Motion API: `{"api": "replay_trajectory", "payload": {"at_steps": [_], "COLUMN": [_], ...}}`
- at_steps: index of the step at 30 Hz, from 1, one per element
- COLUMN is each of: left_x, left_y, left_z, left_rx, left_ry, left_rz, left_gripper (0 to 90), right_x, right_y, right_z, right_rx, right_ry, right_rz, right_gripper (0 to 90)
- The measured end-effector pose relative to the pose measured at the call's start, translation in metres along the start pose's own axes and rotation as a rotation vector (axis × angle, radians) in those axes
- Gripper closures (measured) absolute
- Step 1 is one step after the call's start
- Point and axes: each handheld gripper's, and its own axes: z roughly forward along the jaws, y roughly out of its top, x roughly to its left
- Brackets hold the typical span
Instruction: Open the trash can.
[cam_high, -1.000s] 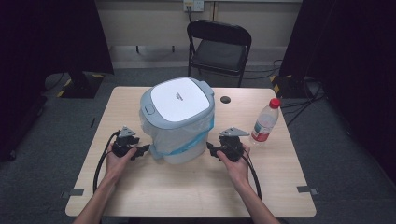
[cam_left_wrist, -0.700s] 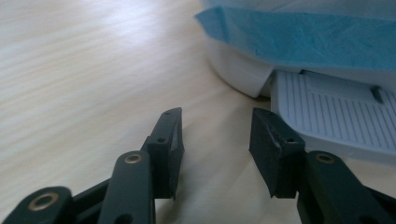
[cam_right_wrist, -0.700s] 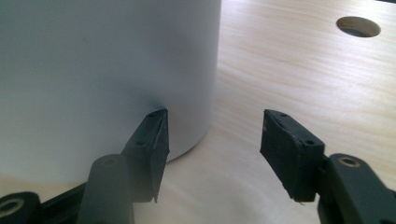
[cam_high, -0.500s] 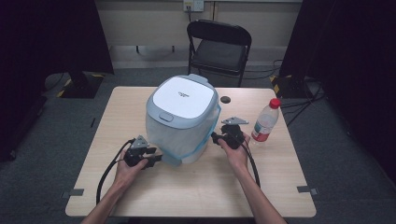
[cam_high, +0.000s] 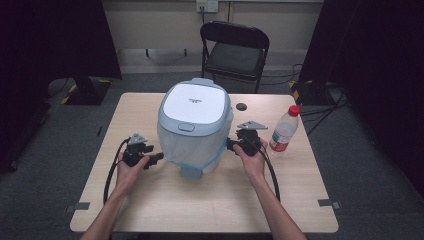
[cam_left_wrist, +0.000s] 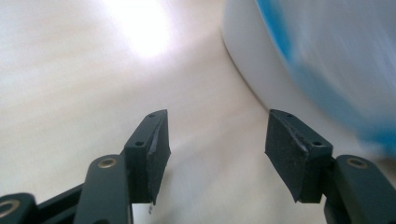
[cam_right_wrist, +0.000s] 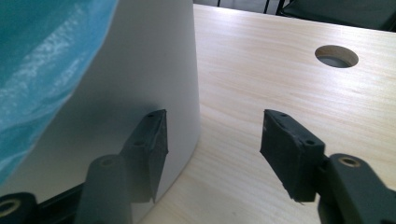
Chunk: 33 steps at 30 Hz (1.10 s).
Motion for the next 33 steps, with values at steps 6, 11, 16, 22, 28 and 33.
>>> {"api": "replay_trajectory", "payload": {"at_steps": [6,11,16,22,28,33], "left_x": [0.008,0.003,-0.002,-0.009,-0.019,-0.025], "left_y": [0.026,0.027,0.027,0.024,0.009,0.003], "left_z": [0.012,0.015,0.01,0.004,-0.014,-0.026], "left_rx": [-0.029,-0.062,-0.054,-0.044,-0.05,-0.022], "left_ry": [0.014,0.018,0.006,-0.011,-0.012,-0.031], "left_rz": [0.004,-0.02,-0.007,0.02,0.038,0.07], "left_gripper": [33.1,43.5,57.1,70.8,71.7,72.0], "right_x": [-0.001,-0.003,-0.002,0.005,0.015,0.024], "right_y": [0.007,0.016,0.022,0.021,0.01,0.001], "right_z": [0.007,0.024,0.035,0.03,0.013,-0.003], "right_rx": [-0.003,-0.016,-0.018,0.0,0.004,0.011], "right_ry": [0.0,0.026,0.074,0.093,0.134,0.157], "right_rz": [-0.008,-0.011,0.01,0.01,-0.026,-0.066], "right_gripper": [41.8,45.5,59.7,69.6,71.2,70.6]}}
